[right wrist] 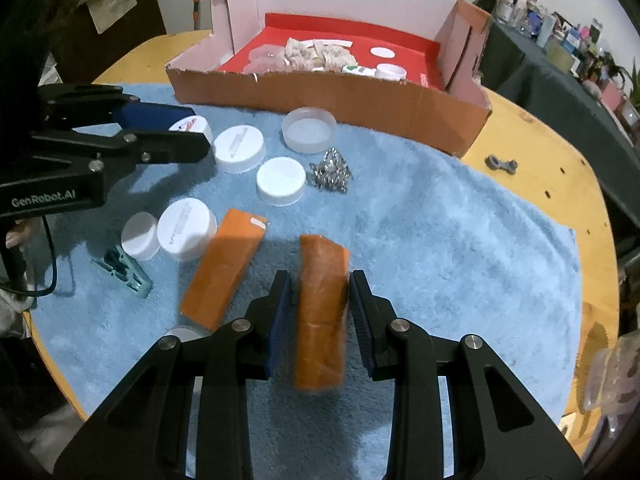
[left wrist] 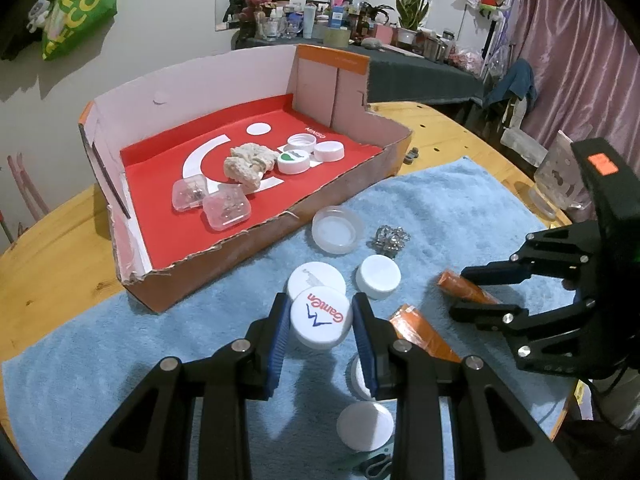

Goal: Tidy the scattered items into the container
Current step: 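Carry the Cetbon cap with left tool while right tool carries the sponge into the box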

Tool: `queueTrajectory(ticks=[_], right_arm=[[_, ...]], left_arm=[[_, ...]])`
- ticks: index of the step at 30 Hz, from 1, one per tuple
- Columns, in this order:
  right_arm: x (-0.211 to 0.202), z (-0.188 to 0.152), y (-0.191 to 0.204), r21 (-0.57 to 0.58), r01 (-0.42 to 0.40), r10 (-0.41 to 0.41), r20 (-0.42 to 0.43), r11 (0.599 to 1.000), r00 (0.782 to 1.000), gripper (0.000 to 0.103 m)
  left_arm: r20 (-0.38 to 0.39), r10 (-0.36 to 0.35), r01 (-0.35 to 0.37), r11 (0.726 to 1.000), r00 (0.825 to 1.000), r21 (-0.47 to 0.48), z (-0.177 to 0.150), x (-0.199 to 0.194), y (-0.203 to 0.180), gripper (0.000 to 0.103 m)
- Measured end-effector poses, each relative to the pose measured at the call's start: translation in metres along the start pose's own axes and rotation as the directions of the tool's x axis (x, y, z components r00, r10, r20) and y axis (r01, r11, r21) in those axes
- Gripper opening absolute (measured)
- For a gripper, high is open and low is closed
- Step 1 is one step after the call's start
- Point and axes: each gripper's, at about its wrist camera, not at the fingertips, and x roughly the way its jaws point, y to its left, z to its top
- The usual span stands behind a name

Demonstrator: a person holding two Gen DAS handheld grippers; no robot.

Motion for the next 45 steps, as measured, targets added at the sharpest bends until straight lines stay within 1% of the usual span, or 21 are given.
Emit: queueTrajectory(ticks=[1,3,13,22,28,34,45], right_arm=[[0.001,-0.001,0.000,-0.001,-0.001,0.001,-0.001,1.000,1.000,0.028],[0.000,-0.002,0.000,0.000,-0.012,0.012,0.004,1.000,1.000,0.025],[-0.011,0.000,-0.001,0.005,-0.019,0.019,0.029,1.000,0.999,0.024],[-0.023,0.015,-0.003,-0.013,0.004,-0.003,0.056,1.000,0.998,0.024],[-0.032,0.031,-0.008,-0.023,0.012,-0.010,0.081,1.000,0.997,0.025],[-0.038,0.055,-0.017,-0.029,0.015,-0.012,0.105,0.999,0.994,0.025],[-0.038,0.106,-0.040,-0.050,0.022,-0.016,0.127,0.998,0.992,0.025]], left_arm=[[-0.001,0.001,-0.001,1.000,1.000,0.000,0.000,0.000,0.000,0.034],[-0.001,0.000,0.000,1.000,1.000,0.000,0.000,0.000,0.000,0.034],[0.005,-0.001,0.001,1.000,1.000,-0.004,-0.001,-0.001,0.000,0.034],[0.027,0.007,-0.006,1.000,1.000,-0.021,0.007,-0.011,0.006,0.034],[0.045,0.023,-0.022,0.999,0.999,-0.031,0.021,-0.019,0.014,0.034],[0.059,0.038,-0.035,0.998,0.998,-0.047,0.036,-0.021,0.023,0.034],[0.077,0.074,-0.070,0.996,0.994,-0.064,0.072,-0.017,0.040,0.034]])
